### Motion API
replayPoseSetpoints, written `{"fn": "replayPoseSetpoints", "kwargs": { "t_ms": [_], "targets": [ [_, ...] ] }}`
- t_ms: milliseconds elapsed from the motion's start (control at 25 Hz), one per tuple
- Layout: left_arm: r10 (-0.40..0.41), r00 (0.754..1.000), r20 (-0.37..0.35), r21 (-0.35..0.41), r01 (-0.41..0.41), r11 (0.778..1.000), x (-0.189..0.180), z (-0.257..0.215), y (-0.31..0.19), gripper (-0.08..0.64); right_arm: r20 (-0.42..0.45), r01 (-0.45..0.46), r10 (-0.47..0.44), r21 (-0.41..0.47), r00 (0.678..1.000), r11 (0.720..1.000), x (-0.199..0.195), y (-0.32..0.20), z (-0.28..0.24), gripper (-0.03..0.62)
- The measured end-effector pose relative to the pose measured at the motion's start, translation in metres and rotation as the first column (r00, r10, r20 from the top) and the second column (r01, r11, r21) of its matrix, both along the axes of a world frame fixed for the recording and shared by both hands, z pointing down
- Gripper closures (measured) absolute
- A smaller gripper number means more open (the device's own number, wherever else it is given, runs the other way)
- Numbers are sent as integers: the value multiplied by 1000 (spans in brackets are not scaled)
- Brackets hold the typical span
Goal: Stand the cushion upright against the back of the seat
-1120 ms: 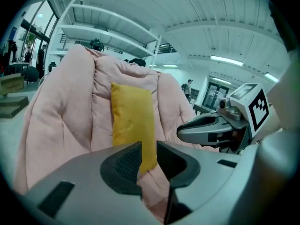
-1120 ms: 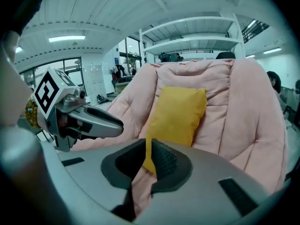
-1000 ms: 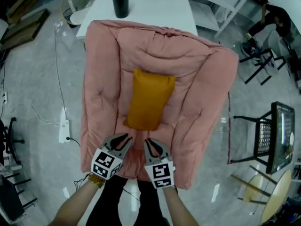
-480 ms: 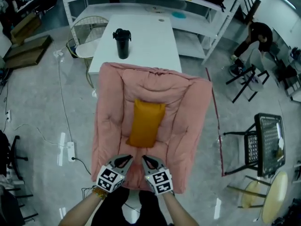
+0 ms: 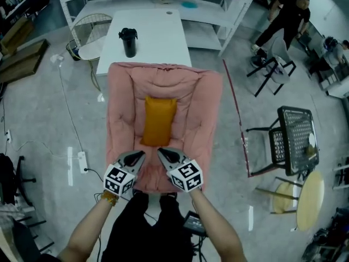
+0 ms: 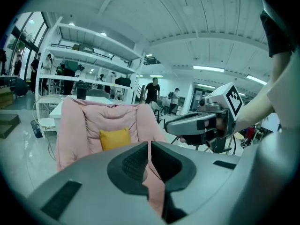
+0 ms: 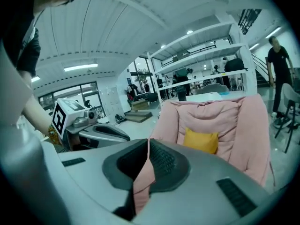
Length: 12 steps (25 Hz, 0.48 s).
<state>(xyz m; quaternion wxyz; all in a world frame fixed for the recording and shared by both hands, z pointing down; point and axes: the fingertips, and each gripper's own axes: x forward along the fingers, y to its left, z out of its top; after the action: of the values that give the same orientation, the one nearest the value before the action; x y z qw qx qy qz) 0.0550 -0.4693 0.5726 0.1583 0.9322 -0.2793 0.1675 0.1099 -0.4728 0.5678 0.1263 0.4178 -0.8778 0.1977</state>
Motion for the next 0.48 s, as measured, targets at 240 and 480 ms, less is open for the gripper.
{"fn": "replayPoseSetpoints", "kwargs": {
  "t_ms": [240,480],
  "targets": [
    [-23,1000,5,36,23,999,-4,-25,5,531,-12,-49,49,24,999,999,5,8,-22,568],
    [-87,996,-10,120,88,989,-10,-55,5,534,-9,-84,84,39,996,996,6,18,-44,569]
  ]
}}
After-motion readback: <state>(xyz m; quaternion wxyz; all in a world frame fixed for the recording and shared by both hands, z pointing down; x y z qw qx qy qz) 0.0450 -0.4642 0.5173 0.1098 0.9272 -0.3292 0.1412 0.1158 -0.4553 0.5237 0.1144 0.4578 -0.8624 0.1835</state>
